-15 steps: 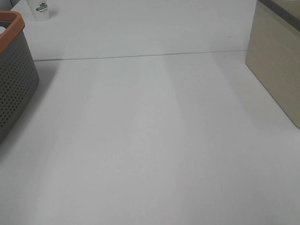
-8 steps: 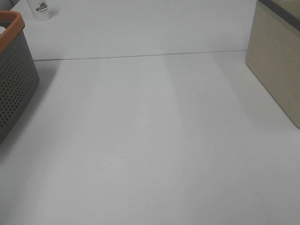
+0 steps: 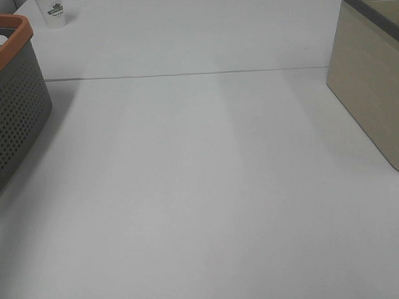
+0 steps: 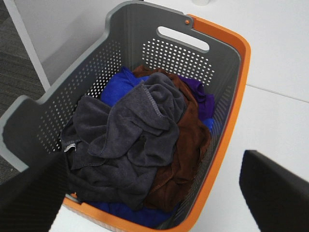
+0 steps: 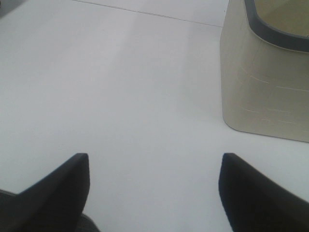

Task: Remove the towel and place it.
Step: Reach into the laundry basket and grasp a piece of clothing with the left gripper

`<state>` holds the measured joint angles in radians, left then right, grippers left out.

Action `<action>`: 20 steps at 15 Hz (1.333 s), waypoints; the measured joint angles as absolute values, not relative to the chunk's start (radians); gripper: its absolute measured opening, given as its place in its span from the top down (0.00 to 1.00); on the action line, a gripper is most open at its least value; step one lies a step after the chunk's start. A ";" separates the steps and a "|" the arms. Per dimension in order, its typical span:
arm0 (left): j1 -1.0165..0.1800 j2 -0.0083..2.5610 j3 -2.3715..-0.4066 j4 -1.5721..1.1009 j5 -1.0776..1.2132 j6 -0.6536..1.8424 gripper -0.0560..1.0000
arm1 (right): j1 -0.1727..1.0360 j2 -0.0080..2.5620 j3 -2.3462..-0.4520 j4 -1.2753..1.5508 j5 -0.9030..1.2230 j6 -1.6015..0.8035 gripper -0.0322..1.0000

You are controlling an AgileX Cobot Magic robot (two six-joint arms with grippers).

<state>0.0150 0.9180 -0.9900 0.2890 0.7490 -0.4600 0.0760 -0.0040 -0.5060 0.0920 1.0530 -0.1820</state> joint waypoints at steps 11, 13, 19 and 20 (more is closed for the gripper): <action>0.015 1.384 -1.116 0.697 0.649 -1.171 0.28 | 0.076 -0.004 -0.506 0.092 1.053 -0.182 0.26; 0.015 1.436 -1.116 0.777 0.646 -1.290 0.28 | 0.076 -0.004 -0.506 0.092 1.053 -0.182 0.26; 0.015 1.612 -1.247 0.807 0.646 -1.522 0.28 | 0.076 -0.004 -0.506 0.092 1.053 -0.182 0.26; 0.015 1.655 -1.290 0.796 0.655 -1.525 0.28 | 0.076 -0.004 -0.506 0.092 1.053 -0.179 0.26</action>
<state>0.0150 1.6550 -1.2900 0.7960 0.6550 -1.5250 0.0760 -0.0040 -0.5060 0.0920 1.0530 -0.1790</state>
